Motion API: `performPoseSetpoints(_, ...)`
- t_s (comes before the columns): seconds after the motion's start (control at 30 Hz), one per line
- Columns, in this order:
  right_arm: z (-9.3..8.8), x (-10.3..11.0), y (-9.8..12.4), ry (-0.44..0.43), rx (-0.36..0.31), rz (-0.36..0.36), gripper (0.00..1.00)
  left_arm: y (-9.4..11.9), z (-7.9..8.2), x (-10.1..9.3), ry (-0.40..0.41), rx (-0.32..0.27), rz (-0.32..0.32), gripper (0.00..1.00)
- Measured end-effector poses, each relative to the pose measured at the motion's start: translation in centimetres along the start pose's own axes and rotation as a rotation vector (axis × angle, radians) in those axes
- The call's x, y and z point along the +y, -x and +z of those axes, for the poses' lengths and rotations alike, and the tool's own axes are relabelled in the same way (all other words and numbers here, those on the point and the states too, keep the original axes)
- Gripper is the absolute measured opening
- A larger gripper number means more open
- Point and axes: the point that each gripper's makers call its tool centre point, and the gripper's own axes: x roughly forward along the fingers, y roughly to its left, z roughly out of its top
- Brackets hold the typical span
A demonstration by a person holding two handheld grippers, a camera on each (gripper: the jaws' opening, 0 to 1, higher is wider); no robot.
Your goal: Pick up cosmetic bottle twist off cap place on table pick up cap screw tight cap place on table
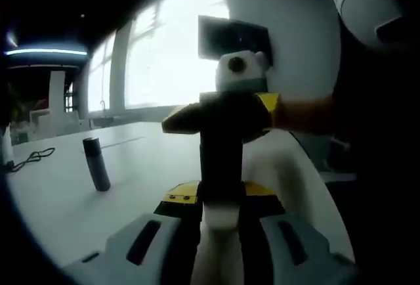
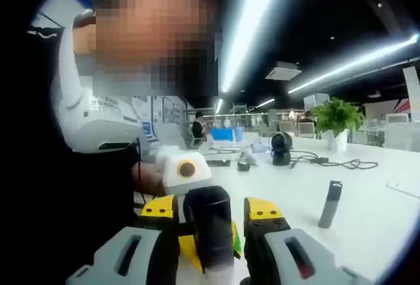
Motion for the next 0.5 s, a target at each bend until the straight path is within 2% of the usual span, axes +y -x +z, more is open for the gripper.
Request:
performPoseSetpoints(0.2,-1.2,-0.2,1.0,-0.017,0.012,-0.013,0.32,-0.1,-0.1,0.3,0.014,0.001,0.001,0.11)
performPoseSetpoints(0.33,-2.1,-0.7,1.7,-0.024,0.017,-0.033,0.23,-0.1,-0.2,0.4,0.018,0.001,0.001,0.11)
performPoseSetpoints(0.5,-2.1,-0.4,1.5,-0.023,0.005,-0.04,0.18,-0.1,-0.2,0.4,0.017,-0.002,0.001,0.11)
